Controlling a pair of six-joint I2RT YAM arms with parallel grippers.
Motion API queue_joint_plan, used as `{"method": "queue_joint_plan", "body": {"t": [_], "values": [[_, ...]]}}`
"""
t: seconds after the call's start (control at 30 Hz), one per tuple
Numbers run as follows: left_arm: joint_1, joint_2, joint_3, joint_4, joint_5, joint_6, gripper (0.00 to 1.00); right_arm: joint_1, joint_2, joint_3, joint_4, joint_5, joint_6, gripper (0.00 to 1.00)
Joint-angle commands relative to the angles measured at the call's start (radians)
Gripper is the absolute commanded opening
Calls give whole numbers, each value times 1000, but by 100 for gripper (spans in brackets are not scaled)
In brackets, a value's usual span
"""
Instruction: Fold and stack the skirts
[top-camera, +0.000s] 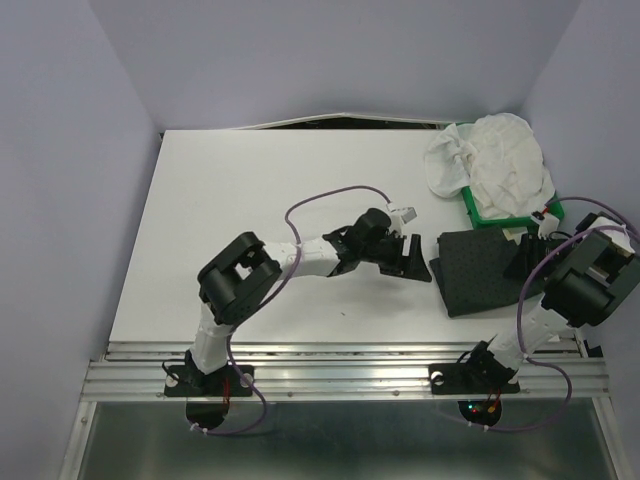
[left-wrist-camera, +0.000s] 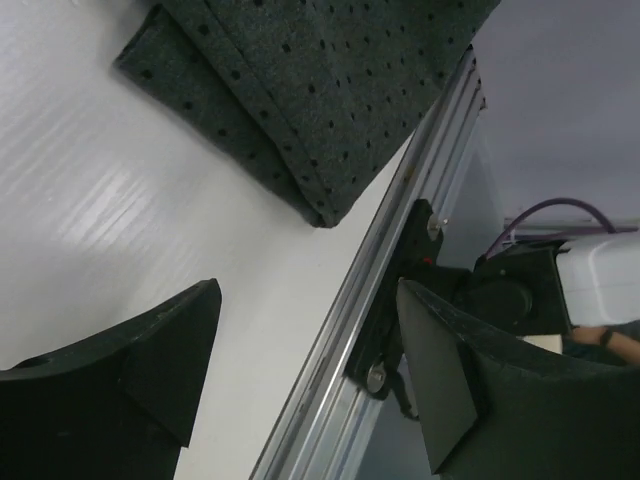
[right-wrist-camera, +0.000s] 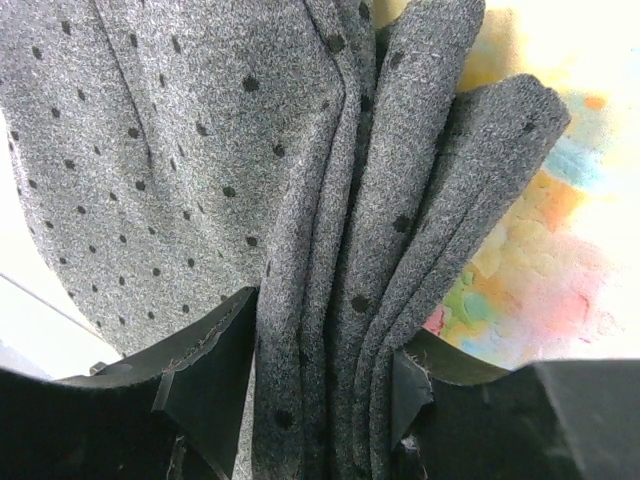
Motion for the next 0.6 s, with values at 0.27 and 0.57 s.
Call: {"method": "queue_joint_plan", "body": {"t": [0.27,0.57], "values": [[-67,261,150,316,-64,-451,82,-1,16,55,9,40,-21,50],[-77,355,217,373,-45,-489,77,-1,7,53,0,66,-32,50]]}}
